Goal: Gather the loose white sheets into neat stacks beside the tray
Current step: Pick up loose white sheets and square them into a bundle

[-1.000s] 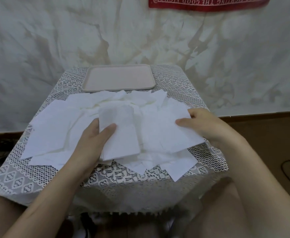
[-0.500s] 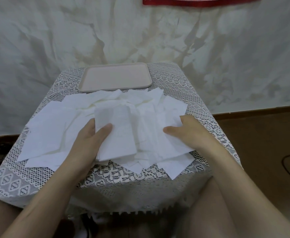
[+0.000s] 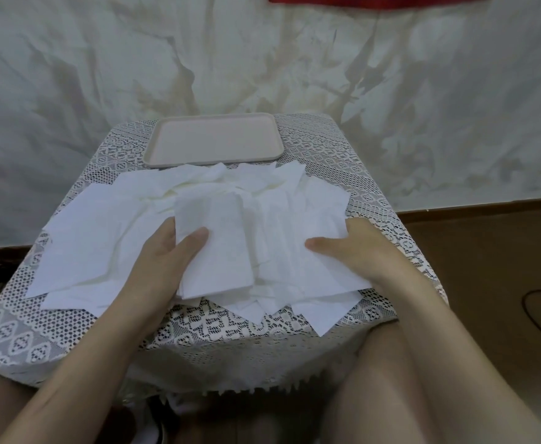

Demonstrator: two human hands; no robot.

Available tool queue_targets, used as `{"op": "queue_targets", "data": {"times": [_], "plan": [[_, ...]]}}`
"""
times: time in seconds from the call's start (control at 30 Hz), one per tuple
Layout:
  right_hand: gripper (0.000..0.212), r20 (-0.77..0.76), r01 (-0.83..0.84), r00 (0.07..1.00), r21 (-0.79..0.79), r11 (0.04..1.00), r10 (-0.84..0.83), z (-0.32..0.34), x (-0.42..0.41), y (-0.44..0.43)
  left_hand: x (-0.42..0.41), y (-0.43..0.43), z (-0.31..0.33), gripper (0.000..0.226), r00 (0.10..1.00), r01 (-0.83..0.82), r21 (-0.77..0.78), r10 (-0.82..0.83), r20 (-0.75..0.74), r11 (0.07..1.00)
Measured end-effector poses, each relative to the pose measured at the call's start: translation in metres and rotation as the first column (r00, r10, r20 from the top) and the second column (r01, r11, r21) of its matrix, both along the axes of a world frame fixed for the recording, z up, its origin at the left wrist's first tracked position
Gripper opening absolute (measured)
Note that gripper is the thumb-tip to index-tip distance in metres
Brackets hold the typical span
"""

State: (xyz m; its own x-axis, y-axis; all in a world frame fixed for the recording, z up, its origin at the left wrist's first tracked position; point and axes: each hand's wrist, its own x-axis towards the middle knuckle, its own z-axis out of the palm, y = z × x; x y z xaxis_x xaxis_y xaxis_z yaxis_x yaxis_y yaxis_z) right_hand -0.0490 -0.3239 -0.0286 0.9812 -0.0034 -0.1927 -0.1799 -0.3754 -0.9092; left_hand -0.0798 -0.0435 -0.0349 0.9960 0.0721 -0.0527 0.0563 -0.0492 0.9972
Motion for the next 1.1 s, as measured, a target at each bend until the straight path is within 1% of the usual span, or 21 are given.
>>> {"op": "queue_targets", "data": {"times": [0.1, 0.2, 0.27, 0.33, 0.4, 0.47, 0.63, 0.73, 0.77, 0.8, 0.87, 0.9, 0.93, 0.97, 1.03, 1.1], "plan": [[0.005, 0.059, 0.026, 0.998, 0.021, 0.999, -0.027, -0.001, 0.003, -0.001, 0.000, 0.001, 0.000, 0.018, 1.000, 0.003, -0.003, -0.003, 0.001, 1.000], [0.015, 0.117, 0.059, 0.991, 0.035, 0.998, -0.063, 0.000, 0.005, -0.006, 0.001, 0.001, -0.001, 0.018, 1.000, 0.002, -0.009, -0.002, 0.002, 1.000], [0.017, 0.111, 0.037, 0.993, 0.092, 0.995, -0.047, 0.002, 0.004, -0.012, 0.002, 0.002, -0.002, 0.019, 1.000, -0.001, -0.008, 0.001, 0.006, 1.000], [0.017, 0.085, 0.024, 0.996, 0.109, 0.994, -0.033, 0.003, 0.003, -0.019, 0.003, 0.002, -0.003, 0.019, 1.000, -0.002, -0.011, 0.003, 0.013, 1.000], [0.013, 0.060, 0.008, 0.998, 0.102, 0.995, -0.014, 0.003, 0.004, -0.023, 0.003, 0.002, -0.004, 0.019, 1.000, -0.002, -0.017, 0.002, 0.020, 1.000], [0.010, 0.039, -0.001, 0.999, 0.131, 0.991, -0.004, 0.004, 0.002, -0.022, 0.002, 0.002, -0.004, 0.019, 1.000, -0.003, -0.021, 0.003, 0.022, 1.000], [0.016, 0.073, 0.005, 0.997, 0.241, 0.971, -0.023, 0.013, 0.006, -0.011, 0.004, 0.000, 0.000, 0.020, 1.000, -0.007, -0.030, 0.007, 0.006, 1.000], [0.014, 0.106, -0.017, 0.994, 0.309, 0.951, -0.016, 0.019, 0.014, -0.002, 0.007, -0.002, 0.002, 0.019, 1.000, -0.011, -0.040, 0.011, 0.006, 0.999], [0.013, 0.124, -0.029, 0.992, 0.300, 0.954, -0.009, 0.021, 0.018, 0.003, 0.009, -0.001, 0.003, 0.018, 1.000, -0.014, -0.032, 0.014, 0.010, 0.999], [0.013, 0.147, -0.041, 0.989, 0.255, 0.966, 0.003, 0.021, 0.021, 0.009, 0.012, 0.001, 0.004, 0.018, 1.000, -0.022, -0.021, 0.023, 0.016, 1.000], [0.015, 0.203, -0.051, 0.978, 0.052, 0.997, 0.040, 0.014, 0.030, 0.019, 0.016, 0.006, 0.004, 0.019, 0.999, -0.037, -0.010, 0.037, 0.018, 0.999], [0.019, 0.226, -0.042, 0.973, -0.068, 0.997, 0.056, 0.010, 0.033, 0.023, 0.017, 0.010, 0.003, 0.021, 0.999, -0.040, -0.019, 0.040, 0.013, 0.999], [0.023, 0.241, -0.021, 0.969, -0.154, 0.988, 0.058, 0.006, 0.034, 0.027, 0.018, 0.012, 0.002, 0.021, 0.999, -0.038, -0.032, 0.038, 0.007, 0.999], [0.029, 0.250, -0.002, 0.967, -0.175, 0.985, 0.046, 0.003, 0.034, 0.029, 0.017, 0.014, 0.001, 0.021, 1.000, -0.031, -0.044, 0.031, -0.001, 0.999], [0.035, 0.260, 0.043, 0.966, -0.144, 0.989, -0.005, -0.002, 0.036, 0.029, 0.017, 0.016, -0.001, 0.020, 1.000, -0.019, -0.058, 0.019, -0.006, 0.998], [0.028, 0.301, 0.077, 0.953, -0.109, 0.991, -0.041, -0.007, 0.038, 0.027, 0.017, 0.015, -0.002, 0.020, 1.000, -0.022, -0.074, 0.022, -0.004, 0.997]]}}
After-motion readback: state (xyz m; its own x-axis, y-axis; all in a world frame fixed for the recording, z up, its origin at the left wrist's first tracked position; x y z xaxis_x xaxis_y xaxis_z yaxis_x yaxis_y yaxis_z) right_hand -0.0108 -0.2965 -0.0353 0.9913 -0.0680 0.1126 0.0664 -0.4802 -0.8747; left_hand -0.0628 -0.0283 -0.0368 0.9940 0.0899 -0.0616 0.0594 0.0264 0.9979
